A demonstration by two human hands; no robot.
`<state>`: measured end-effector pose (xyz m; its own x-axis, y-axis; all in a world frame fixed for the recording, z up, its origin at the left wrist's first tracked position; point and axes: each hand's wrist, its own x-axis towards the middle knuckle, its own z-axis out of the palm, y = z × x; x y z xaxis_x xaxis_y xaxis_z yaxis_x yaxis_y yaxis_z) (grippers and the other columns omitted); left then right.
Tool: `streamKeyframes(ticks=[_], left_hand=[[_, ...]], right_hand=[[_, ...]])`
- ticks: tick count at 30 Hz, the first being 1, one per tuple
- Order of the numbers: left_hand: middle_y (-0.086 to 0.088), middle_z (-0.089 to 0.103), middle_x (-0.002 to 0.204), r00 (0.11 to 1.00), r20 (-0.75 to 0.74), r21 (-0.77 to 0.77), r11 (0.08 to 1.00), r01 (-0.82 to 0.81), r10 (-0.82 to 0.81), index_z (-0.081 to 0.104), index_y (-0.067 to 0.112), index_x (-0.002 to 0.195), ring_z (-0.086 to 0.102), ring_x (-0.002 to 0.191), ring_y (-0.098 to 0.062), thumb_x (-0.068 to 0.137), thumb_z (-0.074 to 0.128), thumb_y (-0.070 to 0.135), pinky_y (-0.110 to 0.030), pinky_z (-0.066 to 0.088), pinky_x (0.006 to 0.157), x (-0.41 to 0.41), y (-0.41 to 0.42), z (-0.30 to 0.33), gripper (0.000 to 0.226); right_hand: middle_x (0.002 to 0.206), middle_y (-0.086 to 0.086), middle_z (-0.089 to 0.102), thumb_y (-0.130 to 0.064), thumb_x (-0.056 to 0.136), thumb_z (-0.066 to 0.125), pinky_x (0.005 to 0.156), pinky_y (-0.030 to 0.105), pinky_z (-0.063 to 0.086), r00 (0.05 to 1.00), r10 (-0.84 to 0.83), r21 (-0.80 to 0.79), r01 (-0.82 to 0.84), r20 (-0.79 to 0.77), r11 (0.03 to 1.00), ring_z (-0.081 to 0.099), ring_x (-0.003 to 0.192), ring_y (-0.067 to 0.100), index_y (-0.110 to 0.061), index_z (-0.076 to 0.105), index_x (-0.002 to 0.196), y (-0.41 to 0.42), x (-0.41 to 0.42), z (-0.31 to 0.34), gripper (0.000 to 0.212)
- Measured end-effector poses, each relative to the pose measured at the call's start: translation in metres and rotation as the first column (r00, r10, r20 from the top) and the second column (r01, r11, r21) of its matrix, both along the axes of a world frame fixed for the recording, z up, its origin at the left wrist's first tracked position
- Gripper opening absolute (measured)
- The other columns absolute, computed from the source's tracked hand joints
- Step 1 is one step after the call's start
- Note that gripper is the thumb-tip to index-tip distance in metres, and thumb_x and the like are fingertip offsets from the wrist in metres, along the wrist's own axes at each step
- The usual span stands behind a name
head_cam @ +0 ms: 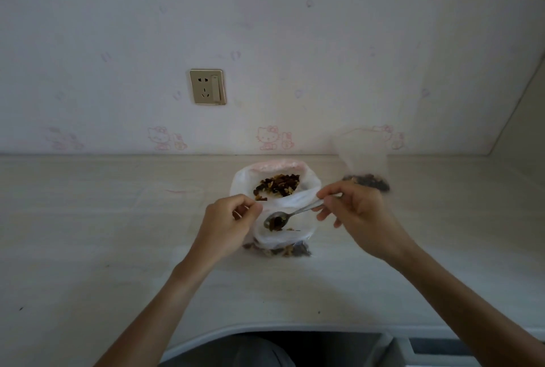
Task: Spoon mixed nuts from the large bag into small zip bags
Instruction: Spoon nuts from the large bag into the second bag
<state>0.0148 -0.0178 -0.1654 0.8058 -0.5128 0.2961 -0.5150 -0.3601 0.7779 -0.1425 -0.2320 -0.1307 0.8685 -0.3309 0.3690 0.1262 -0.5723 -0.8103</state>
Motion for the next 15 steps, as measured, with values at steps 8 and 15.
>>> streamKeyframes(ticks=[8, 15], left_hand=[[0.012, 0.068, 0.072, 0.98, -0.131, -0.159, 0.979, 0.131, -0.152, 0.073, 0.019, 0.09, 0.058, 0.056, -0.001, 0.102, 0.062, 0.026, -0.013, 0.043, 0.052, -0.006, 0.008, -0.006, 0.018], [0.004, 0.065, 0.067, 0.979, -0.164, -0.179, 0.979, 0.093, -0.123, 0.072, 0.022, 0.086, 0.058, 0.053, -0.006, 0.101, 0.064, 0.027, -0.016, 0.043, 0.052, -0.004, 0.011, -0.013, 0.018]], right_hand=[[0.101, 0.0, 0.072, -0.011, 0.105, 0.056, 0.068, 0.029, 0.054, 0.959, 0.24, -0.69, -0.071, 0.152, 0.72, 0.065, 0.08, 0.011, -0.011, 0.071, 0.116, 0.019, -0.016, 0.011, 0.019], [0.09, 0.0, 0.079, -0.006, 0.102, 0.057, 0.072, 0.023, 0.056, 0.988, 0.052, 0.016, -0.055, 0.144, 0.998, 0.075, 0.088, 0.014, -0.013, 0.072, 0.105, -0.003, -0.001, 0.0, 0.017]])
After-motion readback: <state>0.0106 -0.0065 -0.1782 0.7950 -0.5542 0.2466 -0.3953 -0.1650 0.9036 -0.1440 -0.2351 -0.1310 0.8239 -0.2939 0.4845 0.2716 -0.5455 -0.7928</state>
